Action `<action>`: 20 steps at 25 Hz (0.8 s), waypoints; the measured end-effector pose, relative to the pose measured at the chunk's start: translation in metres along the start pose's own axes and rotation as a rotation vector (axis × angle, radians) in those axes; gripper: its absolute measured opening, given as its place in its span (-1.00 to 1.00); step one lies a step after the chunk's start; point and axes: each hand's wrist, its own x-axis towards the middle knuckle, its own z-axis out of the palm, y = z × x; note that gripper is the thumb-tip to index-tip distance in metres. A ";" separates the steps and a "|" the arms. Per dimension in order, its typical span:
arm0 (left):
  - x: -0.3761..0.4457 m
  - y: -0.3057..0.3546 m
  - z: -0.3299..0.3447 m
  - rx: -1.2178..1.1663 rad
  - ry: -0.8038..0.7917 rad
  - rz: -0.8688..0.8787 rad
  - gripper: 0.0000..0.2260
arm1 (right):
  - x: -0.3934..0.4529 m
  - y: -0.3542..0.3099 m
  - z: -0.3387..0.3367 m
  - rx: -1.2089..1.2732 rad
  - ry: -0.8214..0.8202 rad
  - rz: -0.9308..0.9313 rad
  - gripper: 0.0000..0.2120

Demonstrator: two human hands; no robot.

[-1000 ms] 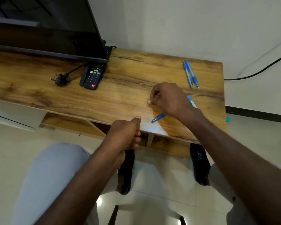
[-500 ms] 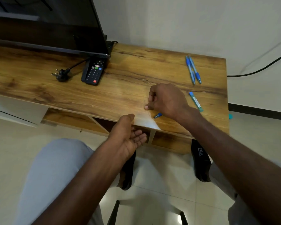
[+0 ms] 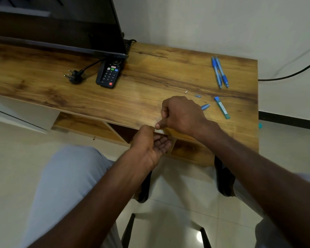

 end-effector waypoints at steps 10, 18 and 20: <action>0.002 -0.013 -0.002 0.138 0.025 0.114 -0.94 | -0.002 -0.003 -0.002 -0.069 -0.010 0.002 -0.55; 0.004 -0.020 0.000 0.209 0.061 0.210 -0.84 | -0.005 -0.008 -0.004 -0.108 -0.027 0.092 -0.52; 0.004 -0.020 0.000 0.206 0.064 0.213 -0.83 | -0.005 -0.009 -0.005 -0.112 -0.036 0.108 -0.51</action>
